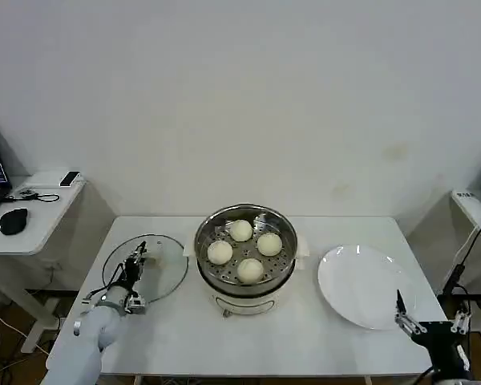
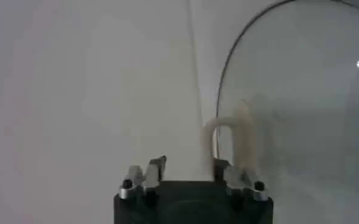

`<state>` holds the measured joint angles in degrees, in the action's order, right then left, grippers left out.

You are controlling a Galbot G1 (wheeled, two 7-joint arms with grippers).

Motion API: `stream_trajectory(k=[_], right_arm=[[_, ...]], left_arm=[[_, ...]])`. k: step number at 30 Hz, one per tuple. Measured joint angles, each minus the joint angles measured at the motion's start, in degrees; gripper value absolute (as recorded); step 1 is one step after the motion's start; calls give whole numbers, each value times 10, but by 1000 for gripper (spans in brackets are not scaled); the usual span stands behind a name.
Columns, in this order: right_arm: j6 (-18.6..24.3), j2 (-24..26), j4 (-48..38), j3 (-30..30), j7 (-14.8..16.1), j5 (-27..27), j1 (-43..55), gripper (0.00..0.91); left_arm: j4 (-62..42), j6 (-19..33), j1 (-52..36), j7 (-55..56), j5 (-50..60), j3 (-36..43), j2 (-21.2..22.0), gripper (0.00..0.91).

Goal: Take steamed baozi put them in steamer then cover it.

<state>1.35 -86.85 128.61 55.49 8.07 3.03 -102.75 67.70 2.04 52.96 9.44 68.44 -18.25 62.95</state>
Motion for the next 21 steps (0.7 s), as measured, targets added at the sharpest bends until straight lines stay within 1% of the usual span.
stream_trajectory(k=[8,21], right_arm=[[-3,0,3,-21,-3,-3,-3,907],[-8,8,-2,-52,3,-1,3,907]], left_arm=[[49,-9,34,8,20,-29,-2,0],[204,-61,122,-33,8,-104,-28,0]])
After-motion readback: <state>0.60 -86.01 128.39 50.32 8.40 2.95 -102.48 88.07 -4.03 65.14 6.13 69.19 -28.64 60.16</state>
